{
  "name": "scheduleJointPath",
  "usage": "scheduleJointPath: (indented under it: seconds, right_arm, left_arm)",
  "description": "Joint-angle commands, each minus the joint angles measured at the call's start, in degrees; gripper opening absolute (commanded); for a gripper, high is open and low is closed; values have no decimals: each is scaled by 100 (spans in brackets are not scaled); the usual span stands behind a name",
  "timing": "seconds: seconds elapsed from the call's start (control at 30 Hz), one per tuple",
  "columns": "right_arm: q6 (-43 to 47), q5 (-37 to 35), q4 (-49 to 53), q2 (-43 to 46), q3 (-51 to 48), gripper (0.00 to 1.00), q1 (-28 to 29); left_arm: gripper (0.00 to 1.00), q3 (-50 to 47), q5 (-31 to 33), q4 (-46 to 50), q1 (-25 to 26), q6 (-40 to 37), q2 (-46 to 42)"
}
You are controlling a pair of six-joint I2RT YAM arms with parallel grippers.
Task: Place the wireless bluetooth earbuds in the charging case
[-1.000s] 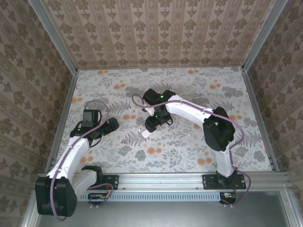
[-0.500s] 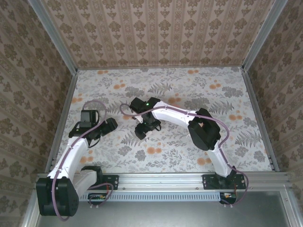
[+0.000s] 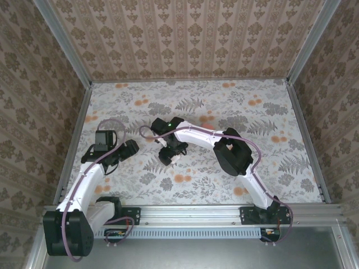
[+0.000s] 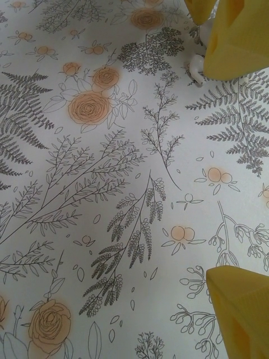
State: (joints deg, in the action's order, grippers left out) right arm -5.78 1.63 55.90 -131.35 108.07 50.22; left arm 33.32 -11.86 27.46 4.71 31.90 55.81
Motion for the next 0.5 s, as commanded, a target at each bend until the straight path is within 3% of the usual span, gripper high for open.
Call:
scheduleJointPath:
  seconds: [0.0, 0.47]
  right_arm:
    - [11, -145, 237, -188, 153, 81, 49]
    - [-274, -301, 338, -112, 59, 63, 46]
  left_arm:
    - [86, -98, -62, 16, -49, -136, -18]
    - [85, -90, -262, -175, -54, -187, 178]
